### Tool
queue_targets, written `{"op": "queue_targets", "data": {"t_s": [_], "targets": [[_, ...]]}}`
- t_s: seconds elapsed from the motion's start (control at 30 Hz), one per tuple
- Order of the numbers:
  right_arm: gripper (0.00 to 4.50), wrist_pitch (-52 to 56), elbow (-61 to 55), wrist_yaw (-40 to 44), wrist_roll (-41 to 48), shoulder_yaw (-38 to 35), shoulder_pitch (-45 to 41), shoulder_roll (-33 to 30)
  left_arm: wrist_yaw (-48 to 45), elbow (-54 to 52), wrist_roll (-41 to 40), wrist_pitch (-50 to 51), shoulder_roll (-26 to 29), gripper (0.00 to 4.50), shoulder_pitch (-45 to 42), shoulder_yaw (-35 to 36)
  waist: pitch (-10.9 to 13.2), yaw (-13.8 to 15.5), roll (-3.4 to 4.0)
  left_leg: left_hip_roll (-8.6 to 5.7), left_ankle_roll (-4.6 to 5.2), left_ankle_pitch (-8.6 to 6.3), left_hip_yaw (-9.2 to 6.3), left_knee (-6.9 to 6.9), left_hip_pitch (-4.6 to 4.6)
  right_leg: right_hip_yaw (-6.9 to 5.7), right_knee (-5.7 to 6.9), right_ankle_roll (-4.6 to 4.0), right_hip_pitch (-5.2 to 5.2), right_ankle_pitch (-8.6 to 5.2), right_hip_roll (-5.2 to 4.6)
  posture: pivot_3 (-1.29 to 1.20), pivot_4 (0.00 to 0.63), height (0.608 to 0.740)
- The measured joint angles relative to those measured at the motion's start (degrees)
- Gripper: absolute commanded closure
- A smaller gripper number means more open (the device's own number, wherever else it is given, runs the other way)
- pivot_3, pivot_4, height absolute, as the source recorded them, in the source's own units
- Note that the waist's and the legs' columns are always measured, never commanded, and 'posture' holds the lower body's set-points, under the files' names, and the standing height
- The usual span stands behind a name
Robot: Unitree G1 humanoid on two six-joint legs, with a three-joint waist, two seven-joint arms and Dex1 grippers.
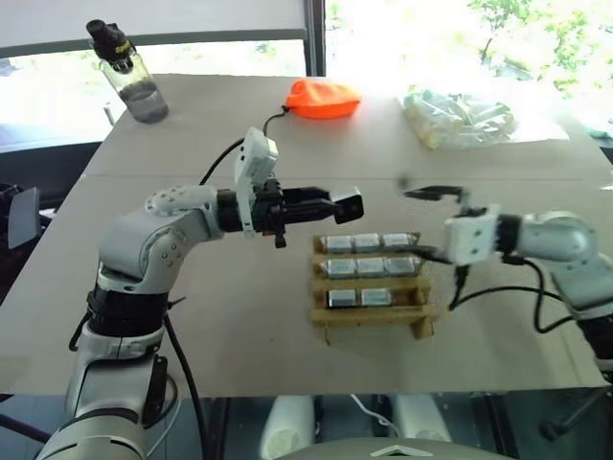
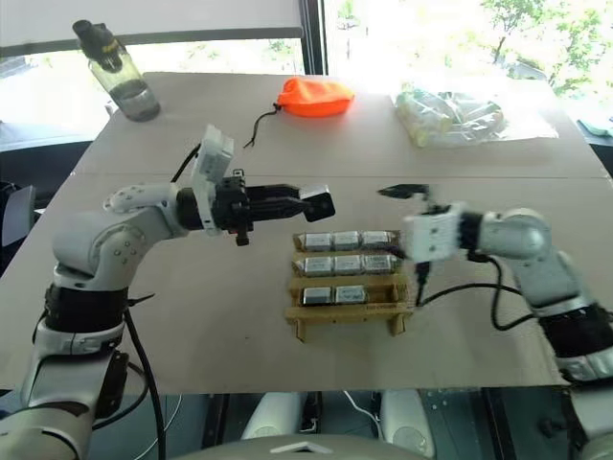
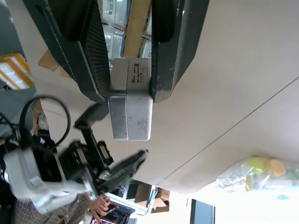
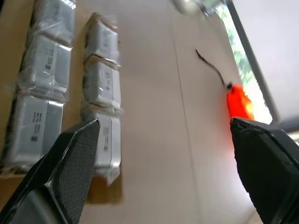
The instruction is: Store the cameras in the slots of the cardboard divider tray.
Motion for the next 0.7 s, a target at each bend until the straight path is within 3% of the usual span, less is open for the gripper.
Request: {"op": "queue_targets", "data": {"t_s": [0.17,0.23,0.4,0.7], "targets": [[0.08,14.59,-3.61,5.23,14.8,-11.54,15.07,-4.17,0.14,-5.36,2.77,-3.29,-1.18,3.83,3.97,-4.42,-0.01,0.24,0.03,0.0,0.03,-0.01,-0.21,-0.04,0.17,0.0,-0.03,-0.02,0.25,-0.01,0.05,0.0,0.15,0.74],[0.08,18.74,-5.99,7.08,20.25,-15.66,22.32,-3.1,0.7,-6.17,3.74,-3.84,-1.76,3.83,5.15,-5.92,-0.01,0.24,0.03,0.0,0.04,-0.02,-0.26,-0.02,0.21,-0.02,-0.04,-0.01,0.33,-0.01,0.06,0.0,0.15,0.74],[0.08,15.97,-2.3,18.16,23.7,-22.18,35.48,-0.78,1.41,-7.72,6.69,-6.06,-4.48,3.83,6.03,-11.39,-0.01,0.29,0.02,-0.04,0.37,-0.2,-0.26,0.03,0.53,0.0,-0.15,0.02,0.73,-0.03,0.06,0.0,0.15,0.74],[0.08,10.46,5.1,29.4,24.14,-23.81,37.65,3.16,1.39,-7.02,7.54,-5.76,-7.8,3.83,5.84,-14.7,-0.01,0.07,0.03,0.03,0.41,-0.22,-0.03,-0.06,1.05,0.26,-0.01,0.09,0.92,-0.1,0.22,0.0,0.15,0.74]]}}
